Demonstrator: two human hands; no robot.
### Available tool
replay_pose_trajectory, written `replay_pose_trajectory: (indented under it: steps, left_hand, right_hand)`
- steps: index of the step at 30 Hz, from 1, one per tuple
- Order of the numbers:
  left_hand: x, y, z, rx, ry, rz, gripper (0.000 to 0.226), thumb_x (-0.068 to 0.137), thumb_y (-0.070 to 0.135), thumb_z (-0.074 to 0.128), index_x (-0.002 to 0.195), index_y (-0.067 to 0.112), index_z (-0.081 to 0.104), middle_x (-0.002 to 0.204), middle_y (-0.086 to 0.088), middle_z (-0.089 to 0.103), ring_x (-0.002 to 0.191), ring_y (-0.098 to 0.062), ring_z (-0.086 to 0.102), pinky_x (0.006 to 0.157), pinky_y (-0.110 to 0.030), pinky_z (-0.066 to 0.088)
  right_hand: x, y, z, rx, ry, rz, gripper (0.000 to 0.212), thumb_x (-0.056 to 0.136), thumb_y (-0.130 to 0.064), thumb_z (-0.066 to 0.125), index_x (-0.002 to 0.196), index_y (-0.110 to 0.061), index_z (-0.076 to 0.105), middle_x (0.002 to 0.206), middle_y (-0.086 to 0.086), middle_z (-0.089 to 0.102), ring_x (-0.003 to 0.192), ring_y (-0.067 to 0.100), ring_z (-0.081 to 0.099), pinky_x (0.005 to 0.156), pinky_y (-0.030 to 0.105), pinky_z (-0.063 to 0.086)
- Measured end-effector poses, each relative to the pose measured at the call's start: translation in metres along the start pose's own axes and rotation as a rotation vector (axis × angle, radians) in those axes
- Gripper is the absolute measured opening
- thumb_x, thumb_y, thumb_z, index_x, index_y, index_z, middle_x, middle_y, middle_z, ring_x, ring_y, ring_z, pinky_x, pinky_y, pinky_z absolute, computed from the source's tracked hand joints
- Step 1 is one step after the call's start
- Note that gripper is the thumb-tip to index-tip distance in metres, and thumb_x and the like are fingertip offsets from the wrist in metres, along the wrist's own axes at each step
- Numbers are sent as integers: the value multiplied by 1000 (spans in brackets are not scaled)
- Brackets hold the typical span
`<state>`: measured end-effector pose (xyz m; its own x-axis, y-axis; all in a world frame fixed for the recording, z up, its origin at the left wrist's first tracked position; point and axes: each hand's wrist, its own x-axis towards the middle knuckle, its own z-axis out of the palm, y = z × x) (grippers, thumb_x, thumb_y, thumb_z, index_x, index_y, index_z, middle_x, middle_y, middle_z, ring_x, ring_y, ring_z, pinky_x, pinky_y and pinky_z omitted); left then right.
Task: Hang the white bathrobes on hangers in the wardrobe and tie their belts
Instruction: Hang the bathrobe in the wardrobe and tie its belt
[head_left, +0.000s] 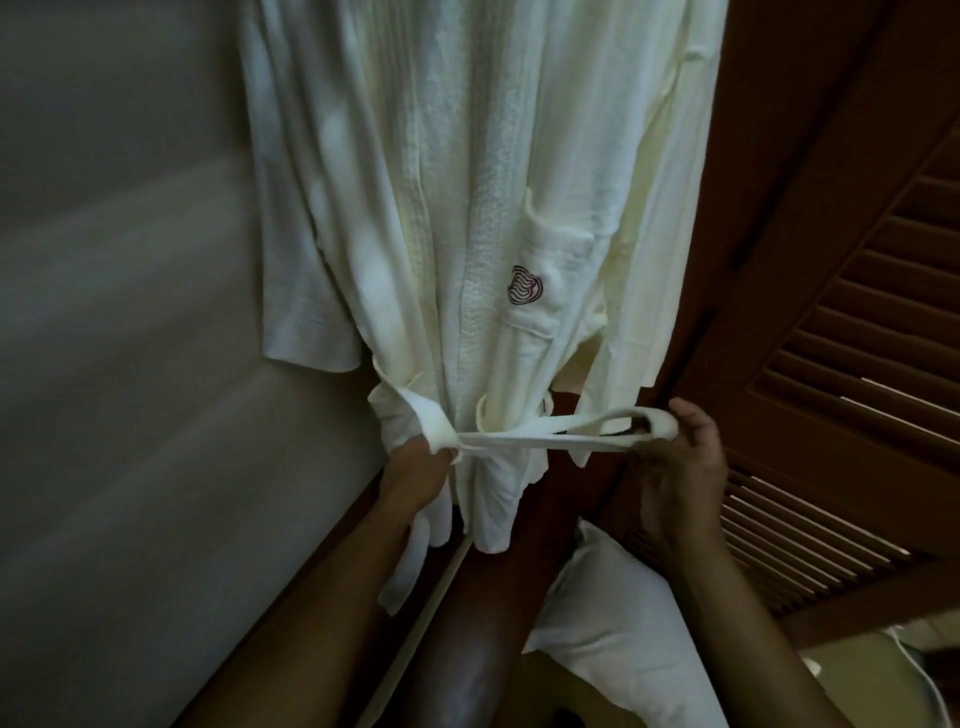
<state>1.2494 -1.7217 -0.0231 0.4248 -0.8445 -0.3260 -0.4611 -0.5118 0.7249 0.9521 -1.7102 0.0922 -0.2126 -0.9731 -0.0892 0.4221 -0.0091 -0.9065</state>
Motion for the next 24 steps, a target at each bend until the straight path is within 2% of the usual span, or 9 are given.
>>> replay_pose_trajectory:
  steps: [3,7,10,12,14,16,18,21,24]
  left_hand:
    - [1,-6,3,30,0,20,62,90,57,65,134,14,61,129,-8,64,113,-26,63,97,-44,53]
    - [-7,-17,-7,13,53,-30,54,95,50,63,132,10,61,125,-12,67,109,-29,65,94,-43,55]
    - [-14,-16,-22,-44,80,-37,43,100,38,60,123,3,67,116,-16,71,104,-32,68,87,-36,52]
    - [-19,-8,-28,-136,66,-47,34,101,34,61,108,3,70,92,-11,73,84,-26,70,71,-31,50]
    - [-26,5,-29,-219,32,-27,27,101,28,62,95,3,70,70,-3,71,64,-16,67,61,-27,51]
    - [-31,12,-29,-260,-27,-4,27,102,25,61,98,-1,69,73,-4,71,60,-14,66,59,-29,56]
    - [-37,16,-27,-253,-95,7,25,103,21,58,108,-3,65,84,-11,70,62,-14,67,51,-21,53]
    - [-43,15,-26,-223,-141,100,14,100,3,58,109,-4,65,87,-12,69,57,-1,67,51,-11,48]
    - [-44,14,-31,-160,-246,209,21,99,5,61,119,3,66,105,-12,72,76,-7,72,66,-17,53]
  right_hand:
    - [0,-10,4,58,53,7,60,83,12,64,133,-20,55,126,14,57,103,25,64,75,32,58]
    - [11,-27,0,-44,241,-162,47,88,4,68,129,-18,58,120,7,66,101,19,69,80,31,59]
    - [25,-21,-17,-341,245,-221,28,98,-17,65,125,-21,60,115,1,68,99,15,68,76,32,57]
    - [28,4,-26,-621,74,-113,18,102,-31,58,117,-23,62,103,2,69,87,13,70,66,26,55]
    - [34,53,-47,-968,-223,107,60,88,-68,58,120,-18,63,98,0,68,88,17,71,66,29,56]
    - [32,95,-62,-1226,-468,297,98,64,-88,67,130,-16,61,114,-1,68,101,20,68,82,38,57]
    - [16,106,-52,-1475,-658,294,79,77,-64,77,136,-15,57,129,2,64,114,20,63,87,29,48]
    - [0,106,-1,-1321,-668,-11,49,91,-35,72,135,-16,60,125,4,67,112,15,63,90,28,49]
    - [3,107,54,-1134,-647,-174,76,80,-53,76,143,-19,50,131,-2,60,116,10,55,99,34,49]
